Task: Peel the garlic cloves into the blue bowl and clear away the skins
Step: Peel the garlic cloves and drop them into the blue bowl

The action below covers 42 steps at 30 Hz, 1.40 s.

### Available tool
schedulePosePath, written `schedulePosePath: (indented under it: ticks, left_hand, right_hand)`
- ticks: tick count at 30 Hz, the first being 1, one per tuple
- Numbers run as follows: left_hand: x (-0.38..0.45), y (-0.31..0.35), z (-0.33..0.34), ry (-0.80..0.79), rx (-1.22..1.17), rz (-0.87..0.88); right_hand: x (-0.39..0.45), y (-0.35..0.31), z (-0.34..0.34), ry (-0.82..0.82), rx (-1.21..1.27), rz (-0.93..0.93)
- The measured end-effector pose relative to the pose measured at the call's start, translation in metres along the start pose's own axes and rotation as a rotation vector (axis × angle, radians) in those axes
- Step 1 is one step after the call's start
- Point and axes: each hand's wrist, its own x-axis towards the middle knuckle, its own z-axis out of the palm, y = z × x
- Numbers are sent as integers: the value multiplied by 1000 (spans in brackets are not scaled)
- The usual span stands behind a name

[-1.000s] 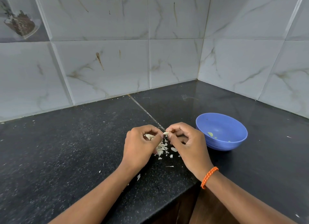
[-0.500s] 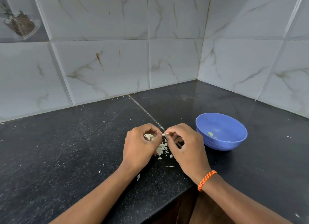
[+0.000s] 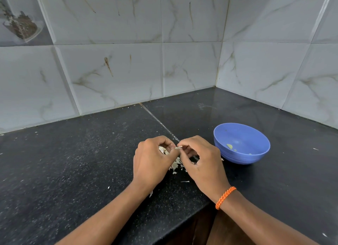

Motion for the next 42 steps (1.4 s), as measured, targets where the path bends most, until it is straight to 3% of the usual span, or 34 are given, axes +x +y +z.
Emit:
schedulePosePath:
  ticks: [10,19,24,33,42]
  left_hand:
    - [6,-2,-3,-36,-181,-49]
    - [0,10,-1,-113,-567,-204]
    - [-4,10,-2,-130,-517,-207]
    - [-2,8,-4,-126,-442,-166]
    - [3,0,0,-61,-321,-121]
  right_hand:
    - [3,-1,-2,-29,153,62]
    - [6,5,-7,-9,453,262]
    - [5,6,-4,-30,452,286]
    - [2,8,-3,-35,181,217]
    - [4,11,-3,-19,227,293]
